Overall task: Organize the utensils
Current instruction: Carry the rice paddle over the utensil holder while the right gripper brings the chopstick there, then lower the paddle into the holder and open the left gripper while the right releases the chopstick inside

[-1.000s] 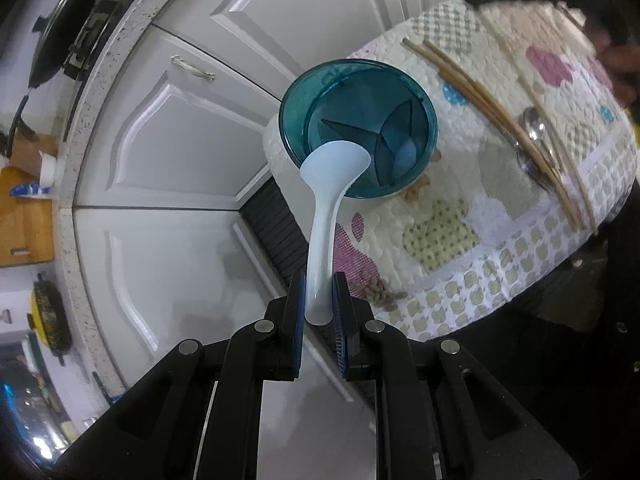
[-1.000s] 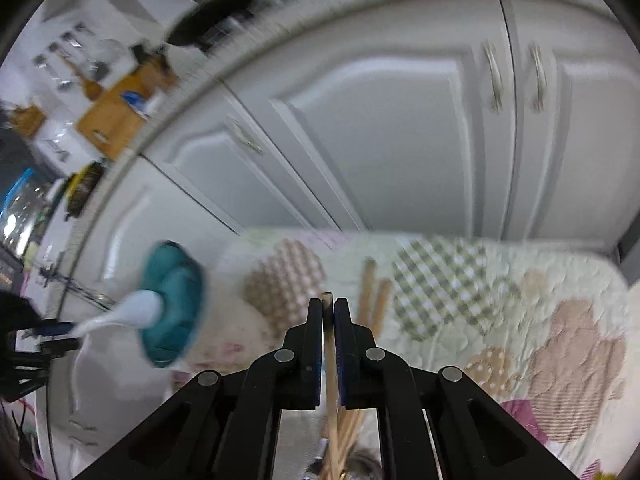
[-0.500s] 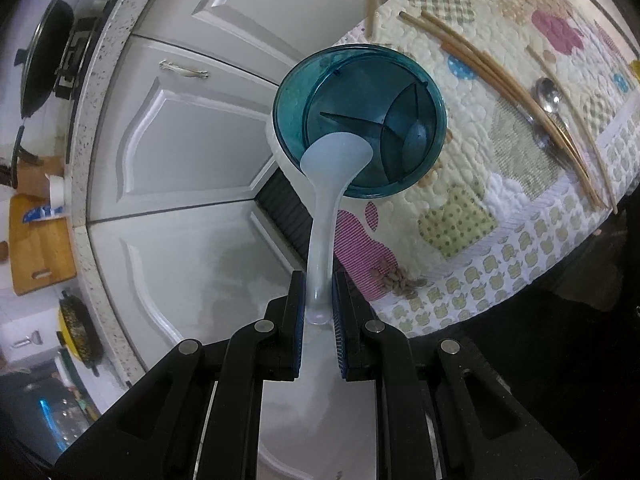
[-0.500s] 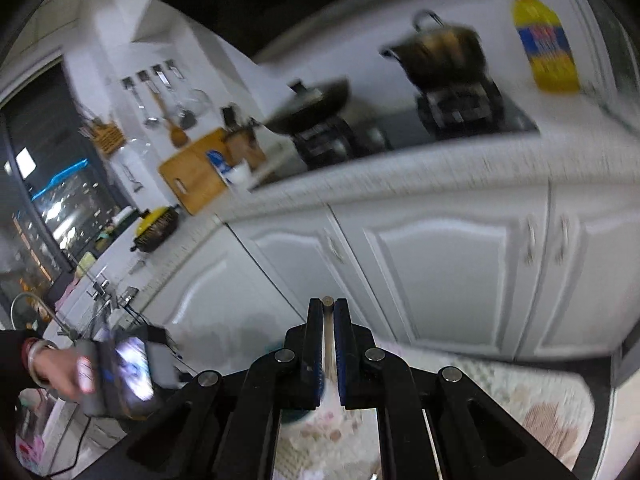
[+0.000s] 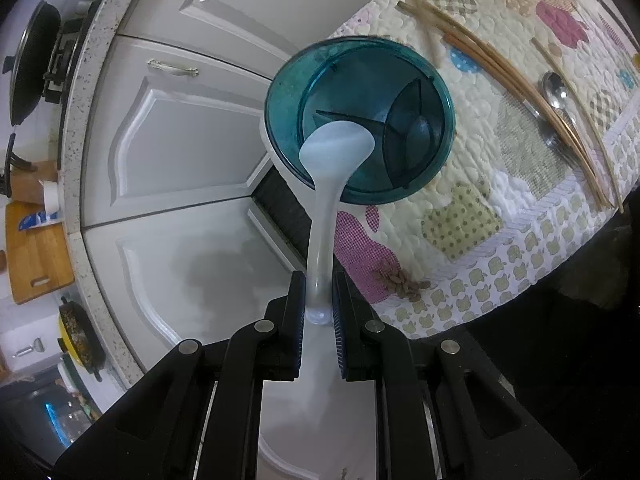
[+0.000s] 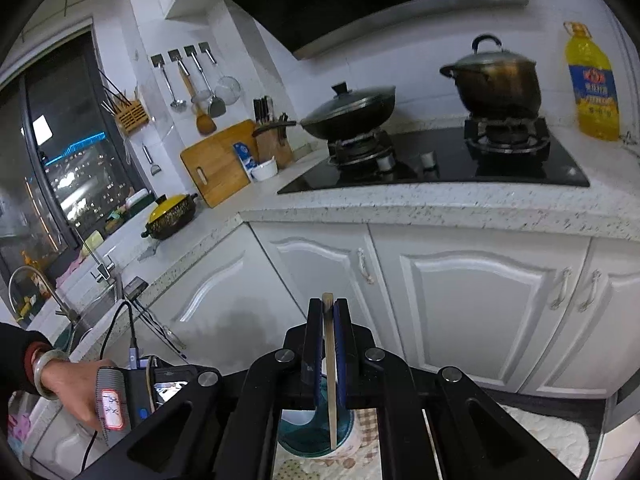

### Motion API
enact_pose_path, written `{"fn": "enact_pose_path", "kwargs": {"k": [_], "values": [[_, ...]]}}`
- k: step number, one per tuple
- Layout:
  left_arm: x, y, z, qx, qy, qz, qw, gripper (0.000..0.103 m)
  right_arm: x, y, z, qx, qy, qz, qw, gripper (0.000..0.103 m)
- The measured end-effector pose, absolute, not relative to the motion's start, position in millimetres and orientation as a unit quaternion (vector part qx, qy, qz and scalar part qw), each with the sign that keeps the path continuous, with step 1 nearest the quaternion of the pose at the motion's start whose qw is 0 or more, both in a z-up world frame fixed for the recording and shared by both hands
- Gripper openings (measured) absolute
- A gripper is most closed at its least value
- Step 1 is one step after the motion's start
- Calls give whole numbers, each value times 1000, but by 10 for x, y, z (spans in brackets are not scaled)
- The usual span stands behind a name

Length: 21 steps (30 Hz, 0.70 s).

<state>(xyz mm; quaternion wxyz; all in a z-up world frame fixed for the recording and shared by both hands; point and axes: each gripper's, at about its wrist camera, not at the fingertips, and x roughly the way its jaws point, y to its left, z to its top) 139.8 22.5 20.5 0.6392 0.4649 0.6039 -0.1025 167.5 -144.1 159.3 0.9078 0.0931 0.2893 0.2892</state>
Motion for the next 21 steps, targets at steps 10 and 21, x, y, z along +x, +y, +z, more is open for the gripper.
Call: {"fn": "enact_pose_path", "kwargs": {"k": [10,21], "values": [[1427,187,182,483,607,-91,625,12,1903,-1191,1281,81,308,283,905,5],[1439,216,141,496,619,-80,604,12,2159,-1123,619,91,382,269,880,5]]}}
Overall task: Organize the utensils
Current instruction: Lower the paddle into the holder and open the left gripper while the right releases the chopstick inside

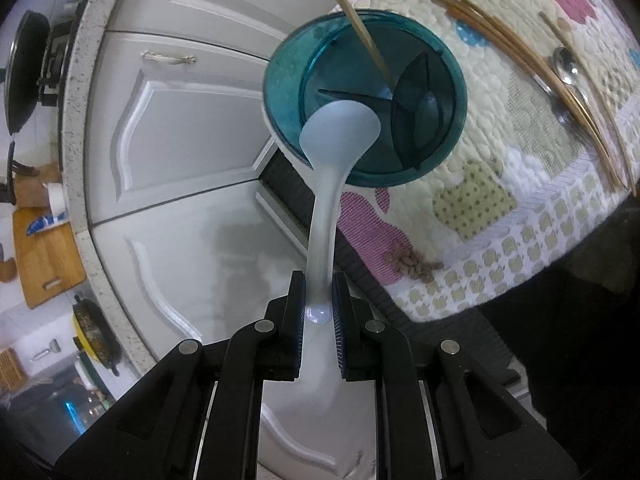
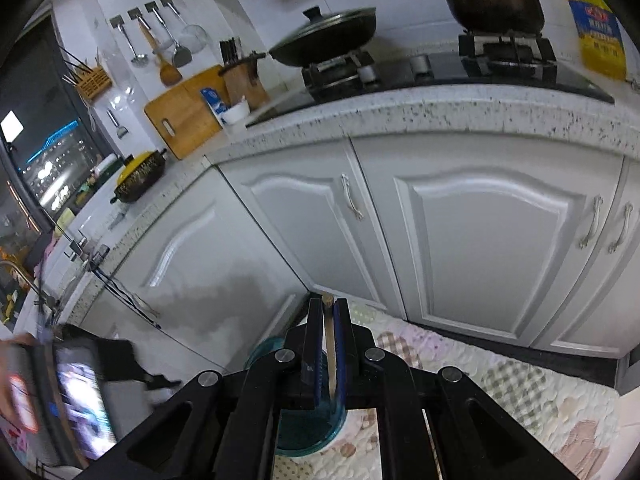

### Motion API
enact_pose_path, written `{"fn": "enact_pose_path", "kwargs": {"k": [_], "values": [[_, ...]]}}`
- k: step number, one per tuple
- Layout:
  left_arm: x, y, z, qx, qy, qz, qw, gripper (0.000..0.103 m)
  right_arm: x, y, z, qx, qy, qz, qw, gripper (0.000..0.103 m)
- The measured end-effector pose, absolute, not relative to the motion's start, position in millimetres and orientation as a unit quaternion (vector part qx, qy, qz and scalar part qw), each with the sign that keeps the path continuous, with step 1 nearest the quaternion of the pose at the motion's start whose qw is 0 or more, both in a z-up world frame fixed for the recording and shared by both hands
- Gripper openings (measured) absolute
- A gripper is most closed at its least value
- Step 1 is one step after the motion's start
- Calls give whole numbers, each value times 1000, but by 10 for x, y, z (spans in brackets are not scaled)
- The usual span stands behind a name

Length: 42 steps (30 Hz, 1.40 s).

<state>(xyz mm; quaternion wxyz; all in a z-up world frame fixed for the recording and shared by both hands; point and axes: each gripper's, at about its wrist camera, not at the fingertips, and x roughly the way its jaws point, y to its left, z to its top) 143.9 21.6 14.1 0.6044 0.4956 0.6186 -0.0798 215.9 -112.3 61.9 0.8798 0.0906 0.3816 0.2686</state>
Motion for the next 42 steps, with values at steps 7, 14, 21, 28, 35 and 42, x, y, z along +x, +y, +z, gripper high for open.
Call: {"fn": "enact_pose_path", "kwargs": {"k": [7,14,21,28,35,42], "values": [[1418,180,17,535,618,-61,573,12,2155,-1137,559,106,381,277,876,5],[1485,78,-256,580,619,-46,527,12,2154,-1223,457,137,380,277,872,5],[1650,129,-290,517,628,-51,580,14,2215,-1168,375,129,415,277,857,9],[1776,366,-67,336,646,-89,679,19,2221,-1101,357,125,427,268,855,41],[1760,681,299,168,620,-116,757,22,2138,-1075,397,113,431,261,856,42],[1656,960,742,51,562,-117,817,26,2025,-1005,450,95,428,253,863,46]]}}
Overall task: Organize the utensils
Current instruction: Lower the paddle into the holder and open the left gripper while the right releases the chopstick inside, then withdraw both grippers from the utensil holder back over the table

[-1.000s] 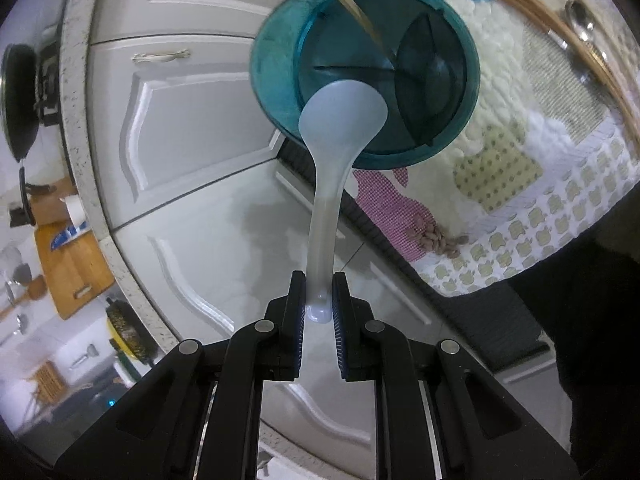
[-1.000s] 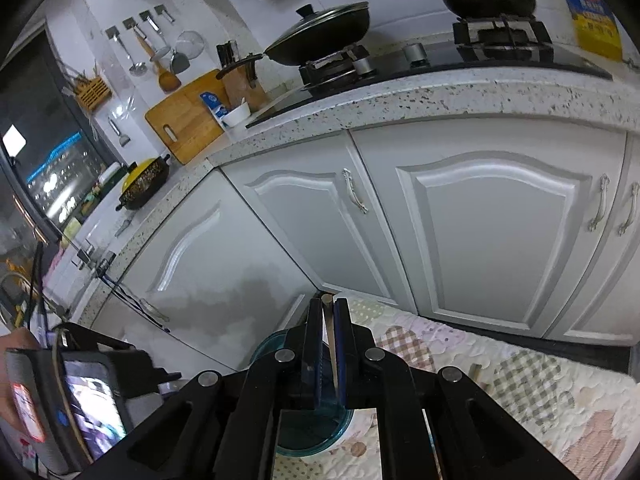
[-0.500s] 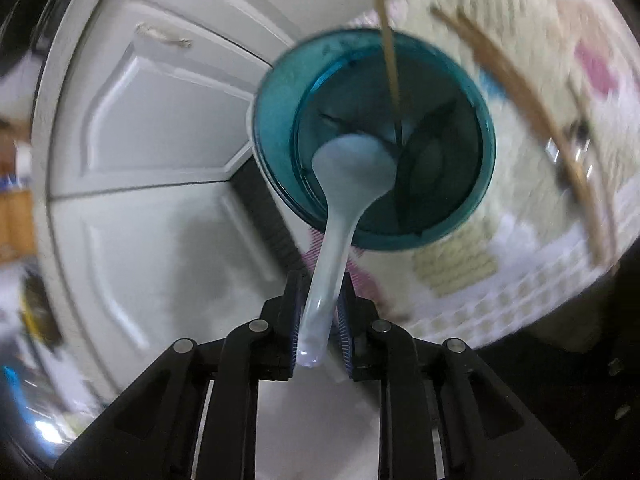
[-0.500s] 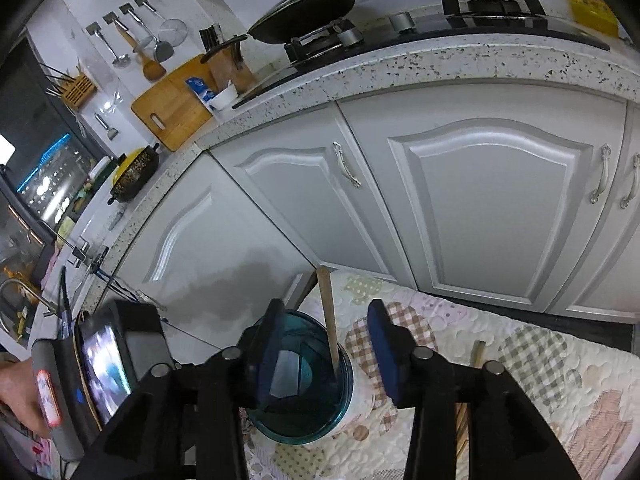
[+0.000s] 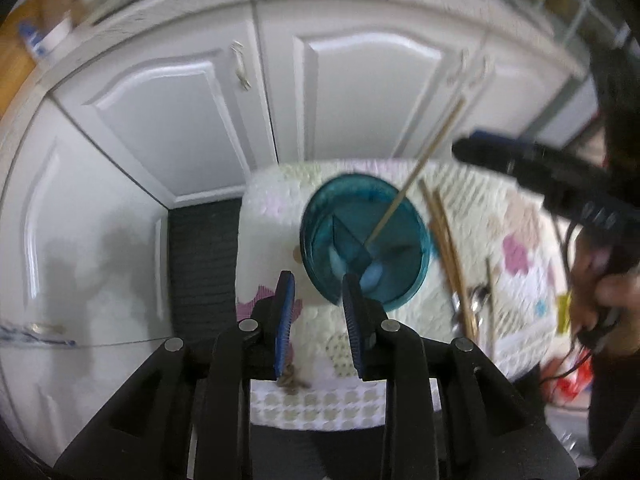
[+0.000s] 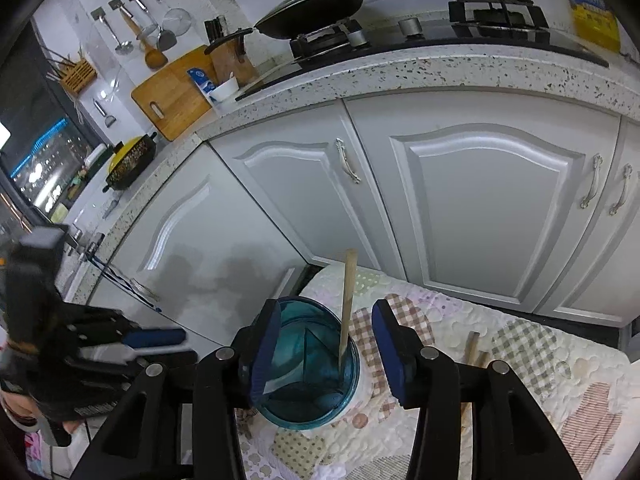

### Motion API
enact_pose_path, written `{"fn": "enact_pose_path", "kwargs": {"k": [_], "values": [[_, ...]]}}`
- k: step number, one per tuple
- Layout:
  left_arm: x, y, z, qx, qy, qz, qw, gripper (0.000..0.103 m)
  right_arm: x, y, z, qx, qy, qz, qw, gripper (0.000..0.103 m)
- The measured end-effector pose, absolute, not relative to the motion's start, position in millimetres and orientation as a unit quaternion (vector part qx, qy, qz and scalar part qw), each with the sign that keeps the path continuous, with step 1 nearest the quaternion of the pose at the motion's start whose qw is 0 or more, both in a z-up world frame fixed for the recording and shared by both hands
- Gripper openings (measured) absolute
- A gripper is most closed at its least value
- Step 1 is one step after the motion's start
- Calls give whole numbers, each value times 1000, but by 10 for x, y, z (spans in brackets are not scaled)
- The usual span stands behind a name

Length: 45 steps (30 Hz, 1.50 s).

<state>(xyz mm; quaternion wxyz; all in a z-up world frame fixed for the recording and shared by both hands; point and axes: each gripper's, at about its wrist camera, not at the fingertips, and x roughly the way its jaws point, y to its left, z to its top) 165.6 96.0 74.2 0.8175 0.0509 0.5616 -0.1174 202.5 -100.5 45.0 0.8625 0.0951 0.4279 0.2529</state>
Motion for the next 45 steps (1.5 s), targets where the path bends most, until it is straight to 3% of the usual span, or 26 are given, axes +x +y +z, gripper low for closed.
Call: {"fn": "enact_pose_path", "kwargs": {"k": [4,17,21,45], "values": [[1457,1027,750,39,524,-100,845,31,1935,-995,431,83,428,248,865,46],[706,715,291,44,450,-67,889,34,1309,-1238,239,35,427,192,883,48],[555,550,113,24,451,-81,889,34,1044,-1428,111,30,423,162,891,60],[355,-48,-246,1,454,-90,887,34,298,-1857,-389,52,439,84,893,60]]}}
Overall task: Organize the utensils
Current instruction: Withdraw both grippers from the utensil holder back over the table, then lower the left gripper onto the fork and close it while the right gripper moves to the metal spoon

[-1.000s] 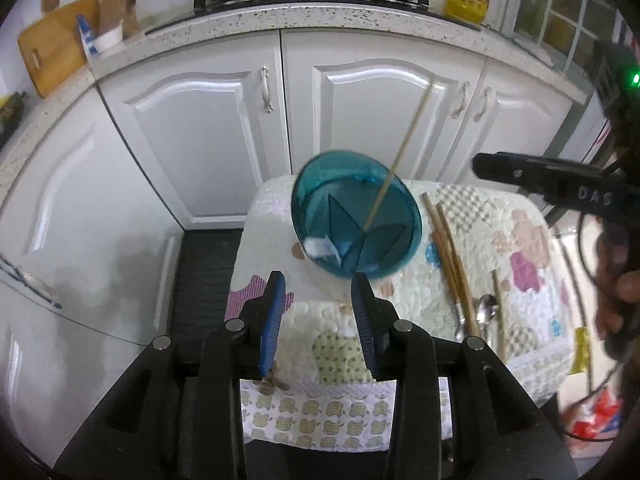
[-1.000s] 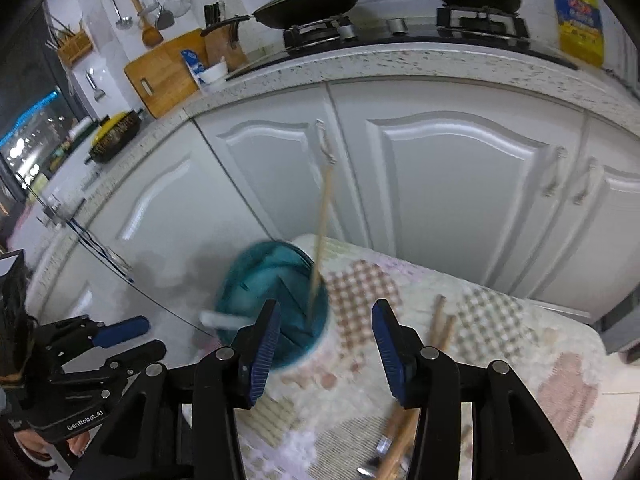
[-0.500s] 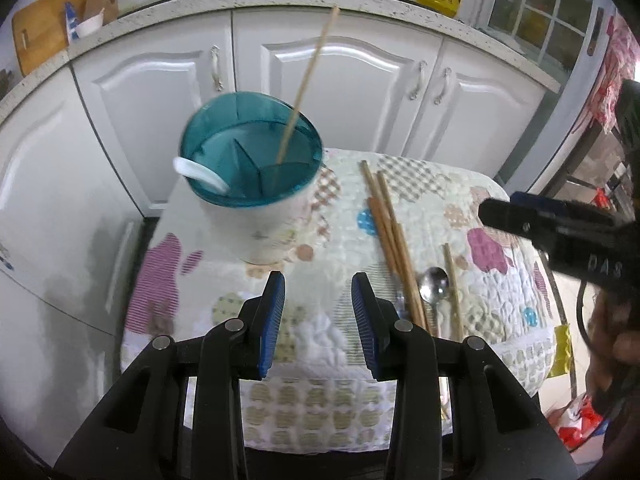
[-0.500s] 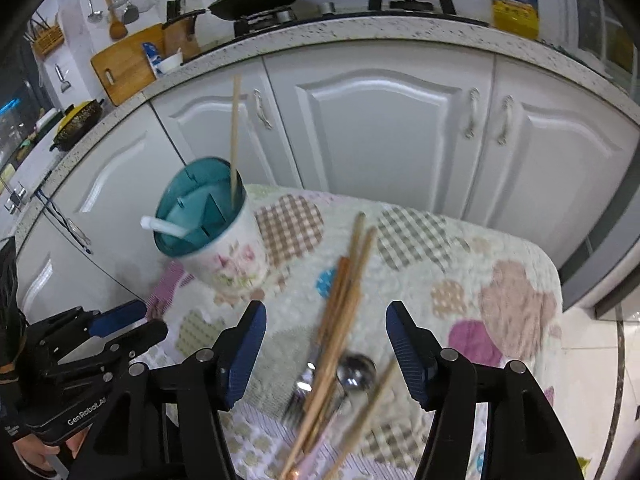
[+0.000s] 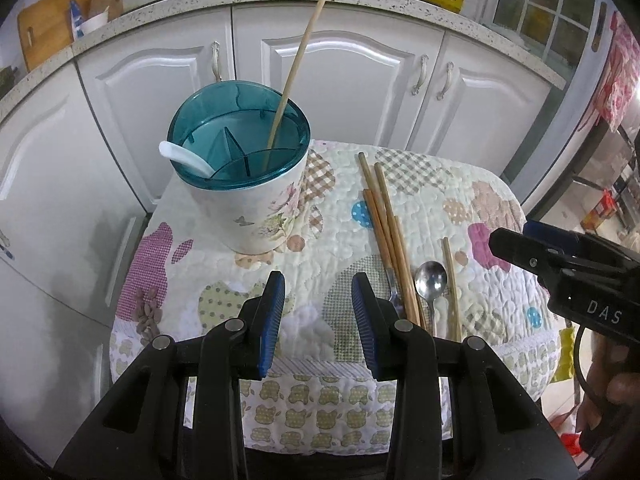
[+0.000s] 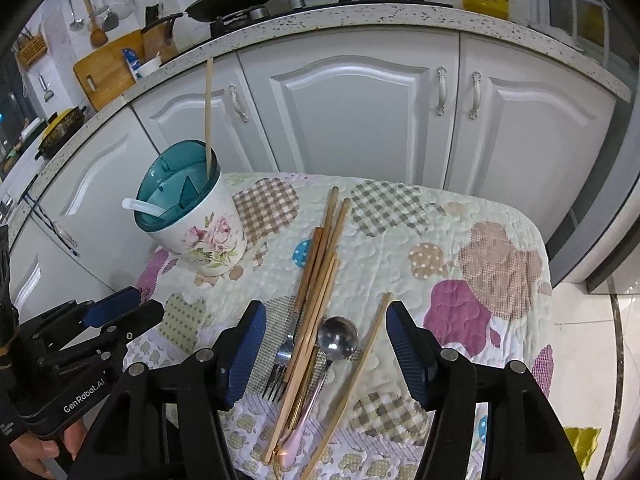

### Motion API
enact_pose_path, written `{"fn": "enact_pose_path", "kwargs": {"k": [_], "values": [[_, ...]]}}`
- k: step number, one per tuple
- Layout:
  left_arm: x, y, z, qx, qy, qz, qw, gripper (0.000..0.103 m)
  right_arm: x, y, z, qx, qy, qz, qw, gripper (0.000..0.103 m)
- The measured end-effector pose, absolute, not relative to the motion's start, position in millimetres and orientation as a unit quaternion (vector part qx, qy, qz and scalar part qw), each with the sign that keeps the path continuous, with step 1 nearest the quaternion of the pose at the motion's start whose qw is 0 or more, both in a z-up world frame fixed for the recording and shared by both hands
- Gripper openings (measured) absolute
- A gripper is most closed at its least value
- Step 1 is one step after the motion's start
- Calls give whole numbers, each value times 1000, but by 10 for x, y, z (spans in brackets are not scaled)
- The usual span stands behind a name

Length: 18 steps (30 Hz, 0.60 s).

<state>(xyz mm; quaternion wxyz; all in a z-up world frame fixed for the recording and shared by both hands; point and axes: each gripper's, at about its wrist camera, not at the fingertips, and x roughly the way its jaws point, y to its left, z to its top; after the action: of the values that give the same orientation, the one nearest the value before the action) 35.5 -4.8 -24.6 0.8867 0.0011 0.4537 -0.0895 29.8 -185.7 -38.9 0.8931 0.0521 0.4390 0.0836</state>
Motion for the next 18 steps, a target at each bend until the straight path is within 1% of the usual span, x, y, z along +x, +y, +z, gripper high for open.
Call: {"fn": "enact_pose_path", "kwargs": {"k": [3,7,15,17,18], "values": [[357,-52,-267,1,455,-87,886,34,269,-1894,-421,58,440,77,893,62],[368,-75,-310,4,458,-83,885,34,243,-1957,-465,63,440,65,893,68],[413,-70,-492,-5,480,-91,873,34,263,-2143,-710,78,455,54,885,68],[424,-72,-553,-12,488,-100,867,34,298,-2194,-819,86,466,55,879,58],[437,-71,-603,-20,496,-109,861,34,314,-2206,-865,88,472,55,876,50]]}}
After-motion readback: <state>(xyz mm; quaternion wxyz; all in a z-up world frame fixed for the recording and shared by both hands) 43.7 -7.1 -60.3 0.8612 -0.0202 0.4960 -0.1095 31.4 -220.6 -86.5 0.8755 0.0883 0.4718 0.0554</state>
